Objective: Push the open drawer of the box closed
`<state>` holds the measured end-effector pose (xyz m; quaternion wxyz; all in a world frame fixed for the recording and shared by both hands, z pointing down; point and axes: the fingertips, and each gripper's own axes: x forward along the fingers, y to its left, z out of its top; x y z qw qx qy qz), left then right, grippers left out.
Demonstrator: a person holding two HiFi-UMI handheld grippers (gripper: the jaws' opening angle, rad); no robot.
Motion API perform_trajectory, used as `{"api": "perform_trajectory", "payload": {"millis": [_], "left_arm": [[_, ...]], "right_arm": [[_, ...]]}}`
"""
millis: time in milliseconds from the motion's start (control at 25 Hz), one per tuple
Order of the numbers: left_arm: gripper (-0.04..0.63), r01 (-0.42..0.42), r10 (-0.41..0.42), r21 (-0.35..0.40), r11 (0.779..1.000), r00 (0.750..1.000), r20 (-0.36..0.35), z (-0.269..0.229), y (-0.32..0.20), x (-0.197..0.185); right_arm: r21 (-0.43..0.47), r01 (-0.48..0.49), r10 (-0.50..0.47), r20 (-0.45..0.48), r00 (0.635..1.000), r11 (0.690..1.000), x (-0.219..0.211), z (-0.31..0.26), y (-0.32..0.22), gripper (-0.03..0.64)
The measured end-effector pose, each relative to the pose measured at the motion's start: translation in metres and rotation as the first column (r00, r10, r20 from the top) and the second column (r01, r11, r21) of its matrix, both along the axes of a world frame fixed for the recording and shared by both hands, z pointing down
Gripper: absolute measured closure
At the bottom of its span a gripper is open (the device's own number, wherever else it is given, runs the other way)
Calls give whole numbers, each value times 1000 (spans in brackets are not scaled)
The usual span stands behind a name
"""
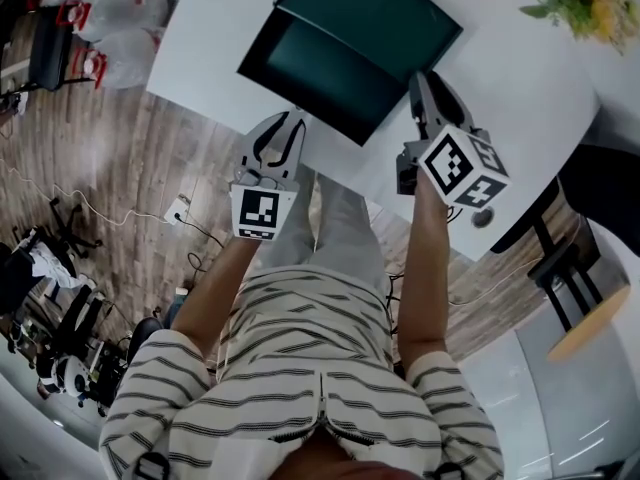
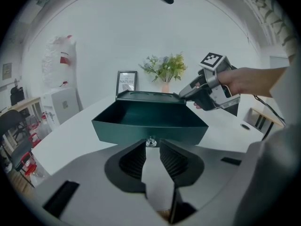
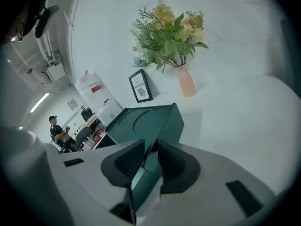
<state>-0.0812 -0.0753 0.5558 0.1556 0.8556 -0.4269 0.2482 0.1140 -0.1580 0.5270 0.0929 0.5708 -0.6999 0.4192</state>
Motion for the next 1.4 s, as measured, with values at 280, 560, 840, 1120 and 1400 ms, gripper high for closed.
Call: {"api": "perform_trajectory", "payload": {"millis": [280, 560, 840, 1120, 1400], "left_arm": [[502, -21, 21, 3, 1000, 1000, 24, 8, -8, 5], [506, -25, 24, 16, 1000, 999, 47, 13, -13, 6], [523, -22, 19, 39, 999, 997, 74, 15, -14, 6], [526, -16, 13, 35, 999, 998, 65, 10, -14, 6], [526, -10, 9, 14, 1000, 999, 52, 6, -14, 7]], "right_arm": [[-8, 5, -5, 13, 1000, 1000, 0, 3, 2, 517], [0, 9, -9, 12, 1000, 1000, -1, 1, 1, 517], [6, 11, -11, 13, 1000, 1000, -1, 1, -1, 515], [2, 14, -14, 17, 1000, 1000, -2, 2, 1, 515], [-3, 20, -20, 14, 1000, 1000, -3, 2, 2, 514]]}}
